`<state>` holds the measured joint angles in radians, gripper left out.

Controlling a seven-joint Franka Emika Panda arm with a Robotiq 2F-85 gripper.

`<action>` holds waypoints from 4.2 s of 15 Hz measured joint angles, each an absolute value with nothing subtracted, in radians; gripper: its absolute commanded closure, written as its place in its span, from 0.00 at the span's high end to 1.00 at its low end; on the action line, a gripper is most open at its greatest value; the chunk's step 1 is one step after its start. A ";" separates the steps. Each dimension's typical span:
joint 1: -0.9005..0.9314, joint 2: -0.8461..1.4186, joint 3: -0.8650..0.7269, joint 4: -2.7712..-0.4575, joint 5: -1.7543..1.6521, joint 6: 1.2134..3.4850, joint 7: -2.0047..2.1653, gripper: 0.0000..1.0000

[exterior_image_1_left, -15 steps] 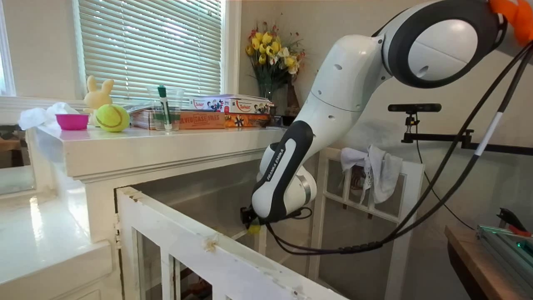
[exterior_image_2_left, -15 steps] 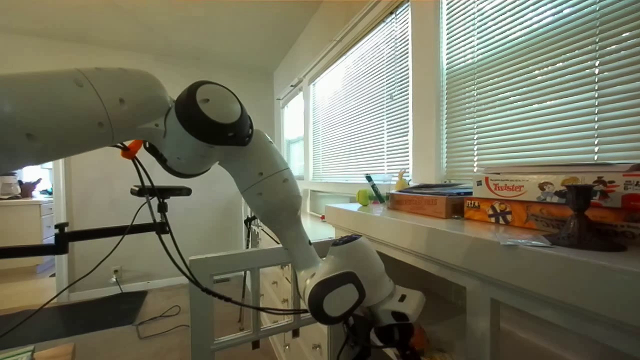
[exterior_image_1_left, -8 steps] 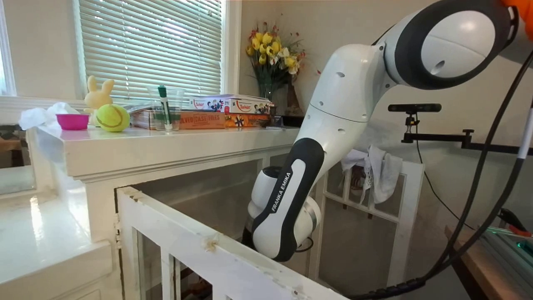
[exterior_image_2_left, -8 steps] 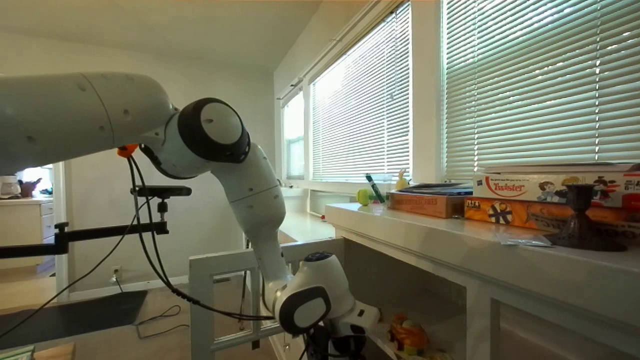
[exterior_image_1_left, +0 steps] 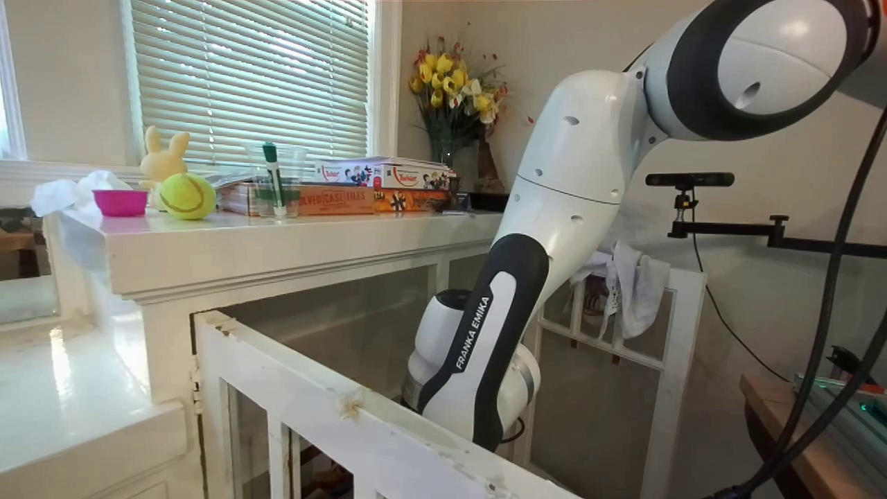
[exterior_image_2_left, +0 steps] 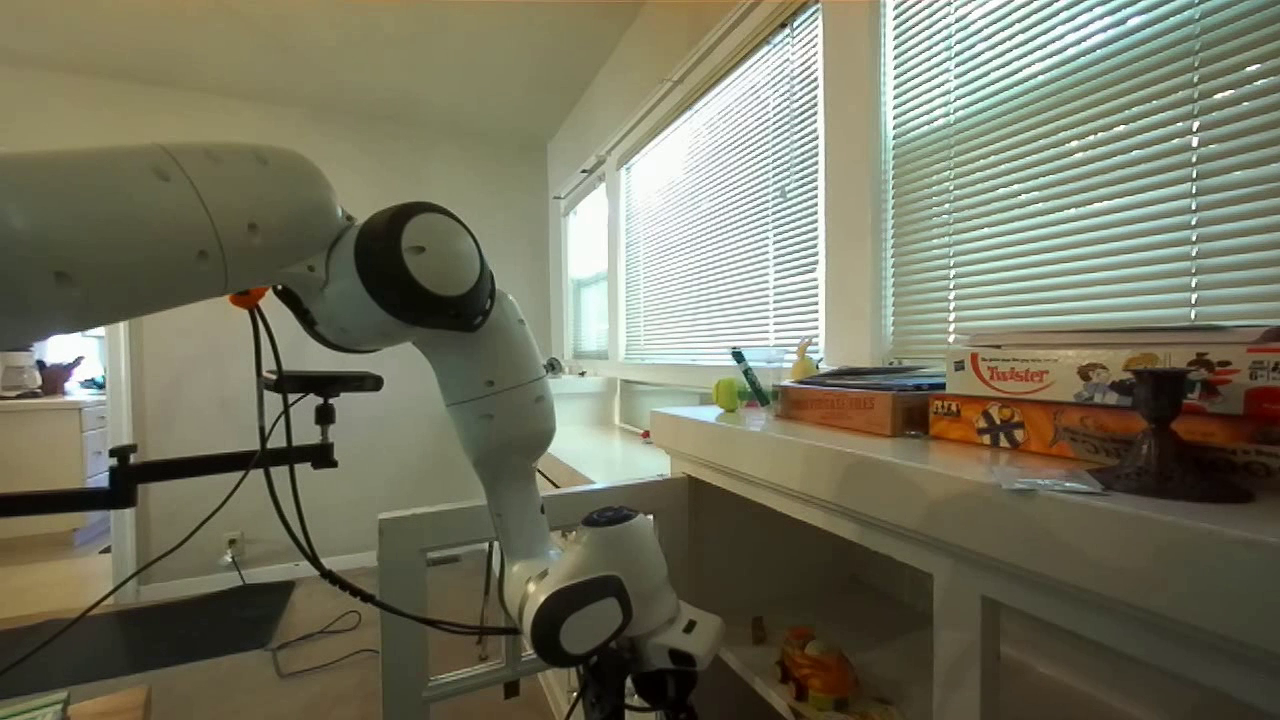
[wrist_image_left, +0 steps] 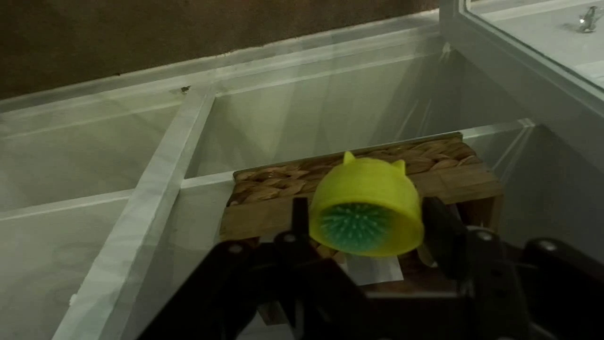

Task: Place the yellow vessel on top of the cabinet.

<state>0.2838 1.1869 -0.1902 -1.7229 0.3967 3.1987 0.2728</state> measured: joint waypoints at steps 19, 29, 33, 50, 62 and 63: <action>0.446 1.082 -0.244 -2.012 0.403 3.311 0.308 0.36; 0.457 0.809 -0.375 -2.203 0.409 3.350 0.309 0.36; 0.446 0.715 -0.394 -2.241 0.412 3.350 0.309 0.61; 0.537 0.648 -0.428 -2.291 0.408 3.349 0.231 0.36; 0.855 0.490 -0.873 -2.384 0.409 3.350 0.147 0.36; 0.894 0.488 -0.917 -2.384 0.409 3.345 0.146 0.36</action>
<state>0.8942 0.4878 -0.9172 -2.3839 0.4085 3.3454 0.1463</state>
